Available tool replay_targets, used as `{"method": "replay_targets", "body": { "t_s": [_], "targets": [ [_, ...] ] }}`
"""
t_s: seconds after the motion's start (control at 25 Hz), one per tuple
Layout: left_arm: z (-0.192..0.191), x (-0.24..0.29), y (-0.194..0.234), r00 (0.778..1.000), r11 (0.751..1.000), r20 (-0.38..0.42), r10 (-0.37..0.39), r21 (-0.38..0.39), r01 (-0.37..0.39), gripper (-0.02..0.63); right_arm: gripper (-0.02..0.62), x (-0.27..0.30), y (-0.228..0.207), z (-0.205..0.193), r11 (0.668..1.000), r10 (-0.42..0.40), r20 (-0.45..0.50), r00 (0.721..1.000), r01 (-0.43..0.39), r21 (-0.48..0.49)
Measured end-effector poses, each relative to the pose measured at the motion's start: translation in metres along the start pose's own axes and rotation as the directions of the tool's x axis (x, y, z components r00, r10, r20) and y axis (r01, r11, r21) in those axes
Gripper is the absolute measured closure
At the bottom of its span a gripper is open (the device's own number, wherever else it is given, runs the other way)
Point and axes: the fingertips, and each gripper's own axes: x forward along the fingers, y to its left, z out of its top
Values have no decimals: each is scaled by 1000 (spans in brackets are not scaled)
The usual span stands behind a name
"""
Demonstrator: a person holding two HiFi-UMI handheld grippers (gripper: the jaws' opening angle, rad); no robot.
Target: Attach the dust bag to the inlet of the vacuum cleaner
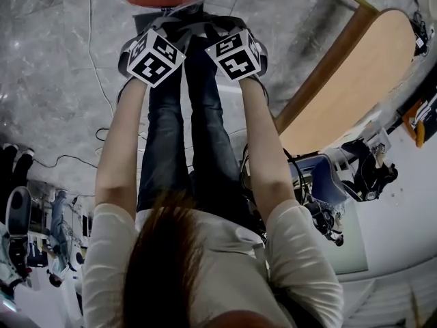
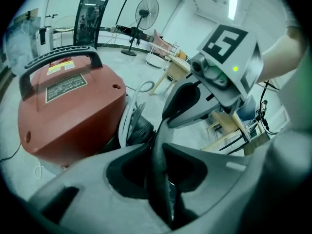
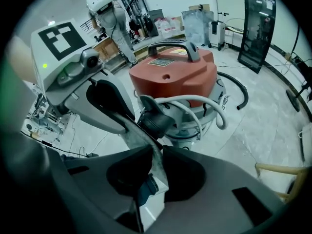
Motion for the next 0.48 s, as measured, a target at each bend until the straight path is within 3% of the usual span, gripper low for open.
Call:
{"method": "replay_targets", "body": {
  "t_s": [0.2,0.48],
  "targets": [
    [-1,-10,-4,1000,1000,3,20,-19,-20,518,502,-8,5,-5,1000,22,-4,1000,-22,-1],
    [4,-25,-3,998,996,23,64,-62,-63,506,481,-26,1,4,997,9,51,999,-13,79]
  ]
}}
